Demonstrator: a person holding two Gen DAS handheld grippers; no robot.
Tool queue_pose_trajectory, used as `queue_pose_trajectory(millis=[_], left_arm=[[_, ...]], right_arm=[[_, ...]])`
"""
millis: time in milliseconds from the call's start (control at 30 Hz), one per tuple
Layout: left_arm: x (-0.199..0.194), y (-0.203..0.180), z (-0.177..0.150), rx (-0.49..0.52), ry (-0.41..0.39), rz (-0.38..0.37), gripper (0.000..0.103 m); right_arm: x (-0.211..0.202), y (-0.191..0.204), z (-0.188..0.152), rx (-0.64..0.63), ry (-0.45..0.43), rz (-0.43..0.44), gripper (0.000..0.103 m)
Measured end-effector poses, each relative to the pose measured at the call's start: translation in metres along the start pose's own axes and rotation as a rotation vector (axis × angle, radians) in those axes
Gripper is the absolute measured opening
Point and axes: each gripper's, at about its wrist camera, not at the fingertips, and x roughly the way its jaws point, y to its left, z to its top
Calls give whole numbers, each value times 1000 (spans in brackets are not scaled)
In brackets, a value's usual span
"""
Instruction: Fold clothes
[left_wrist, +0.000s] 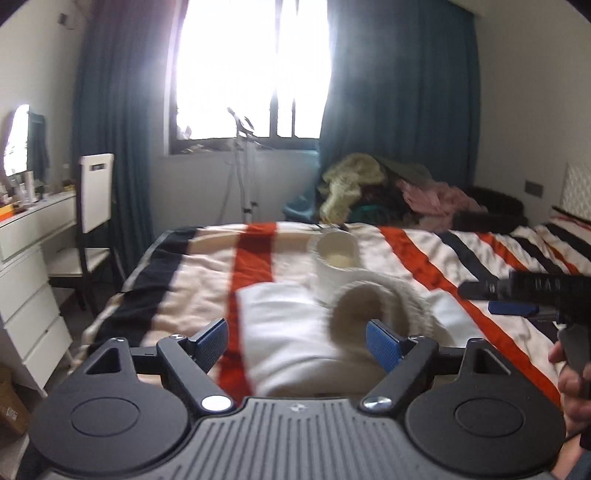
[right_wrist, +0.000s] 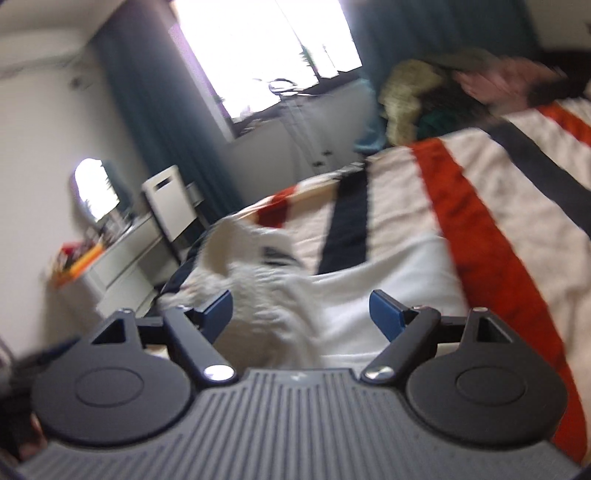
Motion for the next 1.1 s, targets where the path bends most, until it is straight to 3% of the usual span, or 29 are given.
queue_pose_trajectory(millis=[133, 300, 533, 700, 800, 900, 933, 1000, 1033, 1100], left_arm=[[-5, 24, 3, -69, 4, 43, 84], [-6, 46, 8, -145, 21, 79, 84], [1, 43, 4, -149, 64, 79, 84], [3, 38, 0, -152, 72, 89, 84], [5, 39, -6, -203, 92, 87, 84], [10, 35, -11, -232, 117, 78, 84], [11, 33, -13, -229, 121, 76, 84], [12, 29, -14, -218, 124, 74, 84], [13, 27, -15, -211, 126, 73, 84], [14, 25, -17, -202, 126, 74, 84]], right_arm=[[7, 37, -12, -171, -21, 34, 83], [26, 64, -23, -302, -15, 17, 82], [43, 87, -30, -427, -56, -12, 82], [58, 89, -31, -473, -41, -101, 82], [63, 73, -25, -388, -3, -140, 81], [57, 54, -14, -260, -6, -153, 67], [55, 47, -11, -221, -9, -157, 52], [49, 35, -5, -150, -20, -168, 40], [45, 28, -2, -115, -31, -176, 29], [36, 12, 4, -42, -58, -203, 23]])
